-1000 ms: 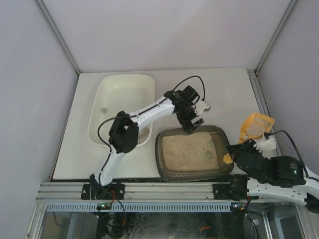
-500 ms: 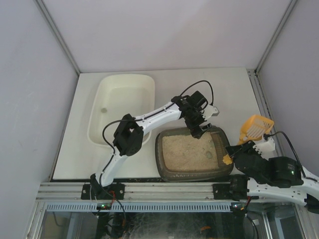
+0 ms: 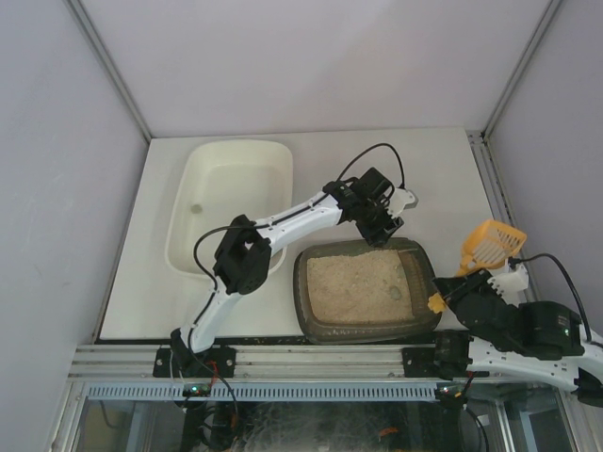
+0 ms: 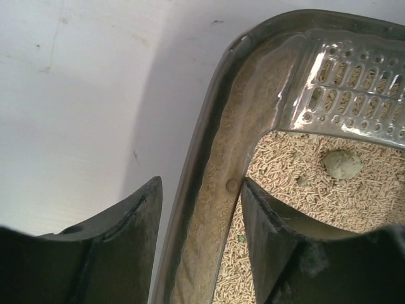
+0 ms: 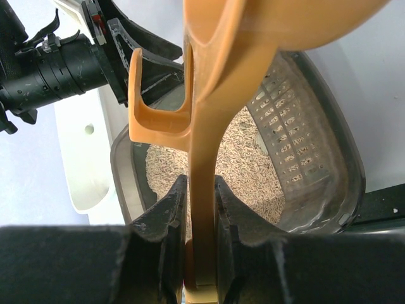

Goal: Clean the litter box

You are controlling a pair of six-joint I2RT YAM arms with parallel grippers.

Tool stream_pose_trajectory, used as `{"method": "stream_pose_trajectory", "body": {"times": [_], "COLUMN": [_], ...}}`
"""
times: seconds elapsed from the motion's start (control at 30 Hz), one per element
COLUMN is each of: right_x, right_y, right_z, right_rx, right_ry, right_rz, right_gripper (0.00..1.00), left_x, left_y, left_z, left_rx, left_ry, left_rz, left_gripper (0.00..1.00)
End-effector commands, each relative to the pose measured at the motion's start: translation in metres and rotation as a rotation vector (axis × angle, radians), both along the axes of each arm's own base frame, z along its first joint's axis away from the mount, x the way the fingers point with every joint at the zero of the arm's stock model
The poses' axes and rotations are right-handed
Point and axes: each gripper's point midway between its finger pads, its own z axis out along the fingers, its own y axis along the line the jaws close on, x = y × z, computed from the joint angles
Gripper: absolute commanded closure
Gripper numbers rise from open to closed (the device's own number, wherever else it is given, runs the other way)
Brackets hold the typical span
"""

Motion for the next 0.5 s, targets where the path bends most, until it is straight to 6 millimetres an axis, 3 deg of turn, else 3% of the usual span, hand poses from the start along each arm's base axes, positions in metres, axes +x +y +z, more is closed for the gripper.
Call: {"method": "stream_pose_trajectory", "body": {"times": [0.0,0.27,0.33,0.4,0.47], "right_x": [0.003,0.004,0.004,0.004,0.005], "right_y": [-0.006,-0.009,-0.01,-0.01,-0.01], "right_z": [0.003,0.004,0.004,0.004,0.004], "right_rx": [0.011,0.022,0.022,0.02,0.015], "right_ry": [-0.026,-0.037,-0.039,-0.041,-0.044], "right_rz": [-0.028,-0.031,-0.031,-0.032,-0.034], "right_gripper": [1.0,1.0,1.0,1.0,1.0], "left_x": [0.001,-0.013,-0.012,-0.011,-0.011], "left_y": [-0.01,-0.012,-0.01,-0.006,0.001], "left_z": [0.001,-0.007,-0.005,-0.004,-0.004], "left_rx": [-0.05,-0.06,-0.053,-0.042,-0.037], "left_ry": [0.01,0.089,0.098,0.113,0.142], "left_rz": [-0.006,-0.017,0.017,0.064,0.124], "left_gripper": [0.46,0.6,0.74,0.96,1.0]}}
